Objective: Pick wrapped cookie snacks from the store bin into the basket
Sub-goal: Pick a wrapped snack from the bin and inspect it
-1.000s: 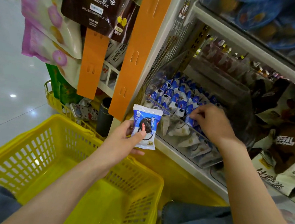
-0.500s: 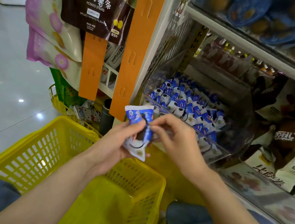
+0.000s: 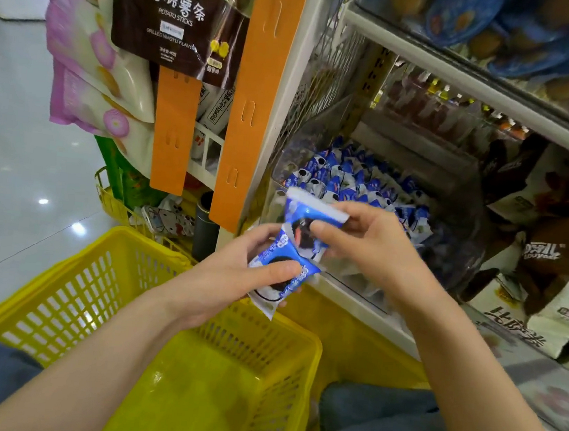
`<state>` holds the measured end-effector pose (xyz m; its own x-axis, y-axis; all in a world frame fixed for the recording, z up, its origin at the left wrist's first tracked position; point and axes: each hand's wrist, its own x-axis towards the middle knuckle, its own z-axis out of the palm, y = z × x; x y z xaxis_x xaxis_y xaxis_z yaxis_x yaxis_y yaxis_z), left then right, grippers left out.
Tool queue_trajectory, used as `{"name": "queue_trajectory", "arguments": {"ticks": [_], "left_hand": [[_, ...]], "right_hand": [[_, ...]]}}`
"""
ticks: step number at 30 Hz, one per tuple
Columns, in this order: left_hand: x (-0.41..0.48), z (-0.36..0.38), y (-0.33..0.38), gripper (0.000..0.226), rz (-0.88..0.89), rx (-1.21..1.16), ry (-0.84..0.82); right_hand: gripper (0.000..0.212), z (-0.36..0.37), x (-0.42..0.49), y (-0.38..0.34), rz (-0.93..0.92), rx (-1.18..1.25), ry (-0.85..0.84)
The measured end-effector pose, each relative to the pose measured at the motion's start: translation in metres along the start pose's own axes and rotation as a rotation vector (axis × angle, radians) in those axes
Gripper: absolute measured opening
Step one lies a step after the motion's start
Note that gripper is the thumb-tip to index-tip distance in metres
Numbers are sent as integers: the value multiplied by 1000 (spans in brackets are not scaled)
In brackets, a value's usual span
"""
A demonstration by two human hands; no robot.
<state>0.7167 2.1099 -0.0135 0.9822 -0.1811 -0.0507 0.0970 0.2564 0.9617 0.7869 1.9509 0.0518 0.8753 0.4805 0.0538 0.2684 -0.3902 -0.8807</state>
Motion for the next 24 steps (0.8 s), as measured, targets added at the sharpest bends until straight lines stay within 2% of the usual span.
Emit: {"name": "queue_trajectory", "arguments": {"ticks": [4,6,7,9,12,14,16,19,22,24], "left_hand": [[2,-4,0,33,-29,-98,211],[4,-6,0,29,-47,-162,294],[5,-6,0,27,-55,-179,319],[5,-5,-1,25,-69,-175,340],[5,-3,-4,25,-82,-147,345],[5,-3,-6,25,-79,-113,348],[5,-3,-7,26,-78,-72,362],[5,-3,-7,26,-81,-42,396],[7,-3,-8,26,-81,-8,427],[8,-2,-9,26,-84,27,447]], "right_hand": [[11,-34,11,-5,-4,134,388],[4,-49,20,-1,59,-63,531],[11,-53,26,4,102,-241,555],[22,-52,37,13,155,-473,510],[20,-37,49,23,197,-542,272],[30,-32,56,29,233,-632,127],[33,-30,61,33,240,-686,86],[32,-27,67,38,220,-634,110],[22,-22,72,37,249,-448,189],[21,-23,73,37,293,-322,166]]}}
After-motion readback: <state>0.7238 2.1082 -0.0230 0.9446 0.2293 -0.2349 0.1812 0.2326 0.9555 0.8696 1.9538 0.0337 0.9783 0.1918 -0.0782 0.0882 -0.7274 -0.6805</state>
